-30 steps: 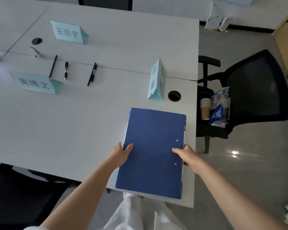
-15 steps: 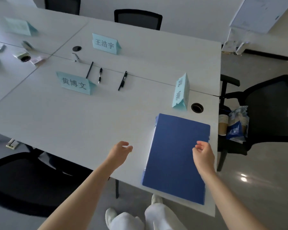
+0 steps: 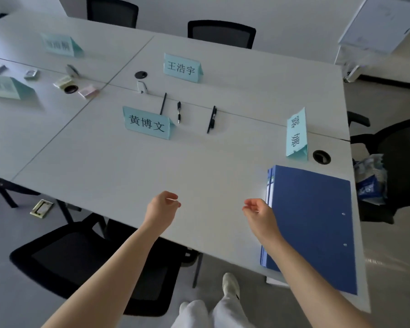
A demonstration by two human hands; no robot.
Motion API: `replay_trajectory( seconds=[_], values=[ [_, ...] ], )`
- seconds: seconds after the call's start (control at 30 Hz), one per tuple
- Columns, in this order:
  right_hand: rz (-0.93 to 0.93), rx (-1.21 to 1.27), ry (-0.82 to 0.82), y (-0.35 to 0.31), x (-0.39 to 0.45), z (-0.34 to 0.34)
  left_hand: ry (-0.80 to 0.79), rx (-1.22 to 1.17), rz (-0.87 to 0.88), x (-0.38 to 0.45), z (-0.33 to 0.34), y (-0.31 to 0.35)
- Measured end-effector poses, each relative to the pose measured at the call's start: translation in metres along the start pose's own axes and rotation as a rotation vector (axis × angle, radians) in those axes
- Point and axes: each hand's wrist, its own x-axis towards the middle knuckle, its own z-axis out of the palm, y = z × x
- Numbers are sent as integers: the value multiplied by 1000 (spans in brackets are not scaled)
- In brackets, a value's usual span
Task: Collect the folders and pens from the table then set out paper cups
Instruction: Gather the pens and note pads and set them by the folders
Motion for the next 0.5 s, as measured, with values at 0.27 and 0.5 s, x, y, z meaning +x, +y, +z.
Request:
replay_trajectory(
  seconds=[0.27,0.5],
  values=[
    [-73,-15,-27,-76,91,30,41,82,103,86,-23,61],
    [-13,-45,-83,-133,226,52,19,222,214,189,3,145]
  ],
)
